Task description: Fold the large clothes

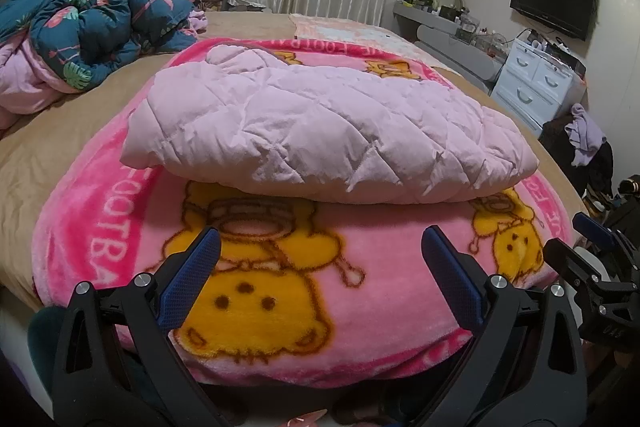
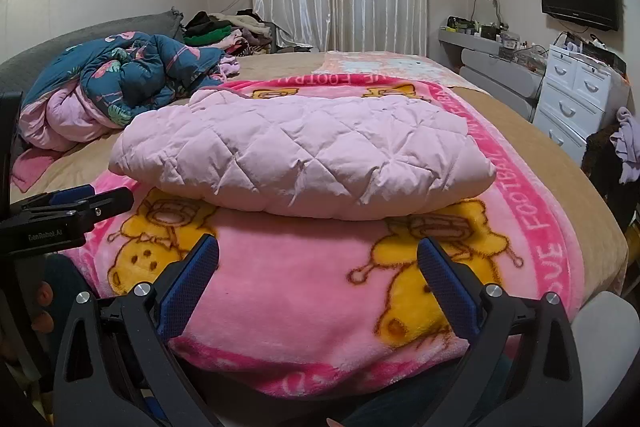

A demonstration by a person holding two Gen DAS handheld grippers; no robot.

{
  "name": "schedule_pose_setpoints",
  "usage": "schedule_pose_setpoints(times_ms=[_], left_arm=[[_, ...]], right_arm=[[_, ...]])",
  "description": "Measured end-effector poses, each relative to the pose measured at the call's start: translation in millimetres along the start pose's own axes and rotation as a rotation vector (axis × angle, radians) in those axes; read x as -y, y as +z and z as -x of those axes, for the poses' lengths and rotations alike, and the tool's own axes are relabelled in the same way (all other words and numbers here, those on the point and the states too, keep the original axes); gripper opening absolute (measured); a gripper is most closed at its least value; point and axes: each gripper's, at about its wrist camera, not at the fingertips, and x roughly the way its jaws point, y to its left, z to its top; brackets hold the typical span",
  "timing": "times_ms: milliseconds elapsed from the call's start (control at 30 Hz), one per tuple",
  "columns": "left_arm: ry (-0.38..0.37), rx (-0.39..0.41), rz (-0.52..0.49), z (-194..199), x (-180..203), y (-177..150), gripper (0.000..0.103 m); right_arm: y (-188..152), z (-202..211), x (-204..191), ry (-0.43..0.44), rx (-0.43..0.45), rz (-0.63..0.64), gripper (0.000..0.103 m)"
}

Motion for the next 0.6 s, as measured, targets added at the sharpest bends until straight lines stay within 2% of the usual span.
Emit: schedule_pose_setpoints(times_ms=[600], left_arm=[[-0.004,0.001,-0.003,0.9,0.0,0.7,0.094]], right_arm=[[-0.2,-0.4,-0.7,0.001,0.001,0.002,0.099]])
